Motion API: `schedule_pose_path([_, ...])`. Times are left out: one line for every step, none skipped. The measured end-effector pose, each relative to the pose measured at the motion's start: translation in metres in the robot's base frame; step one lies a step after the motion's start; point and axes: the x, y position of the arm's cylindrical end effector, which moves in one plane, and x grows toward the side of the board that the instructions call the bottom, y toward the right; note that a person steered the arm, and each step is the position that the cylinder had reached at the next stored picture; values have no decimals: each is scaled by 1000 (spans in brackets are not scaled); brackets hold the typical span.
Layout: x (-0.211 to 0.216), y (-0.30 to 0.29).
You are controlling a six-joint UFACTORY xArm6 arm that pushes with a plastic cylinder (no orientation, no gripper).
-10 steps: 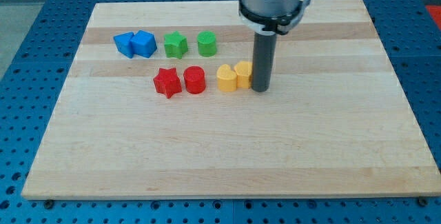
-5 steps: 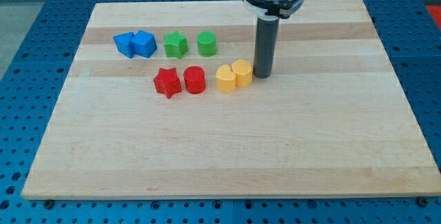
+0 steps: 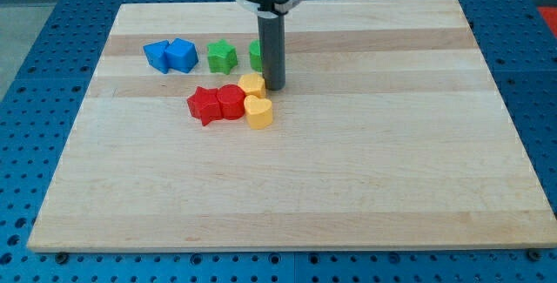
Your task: Place the yellow blocks on top of the red blocks
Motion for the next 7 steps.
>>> schedule_pose_path([-9,-14])
schedule_pose_path([4,-14])
schedule_pose_path([17,5])
schedule_pose_path([30,48])
schedule_pose_path([56,61])
schedule_pose_path([70,49])
schedule_pose_path([70,27])
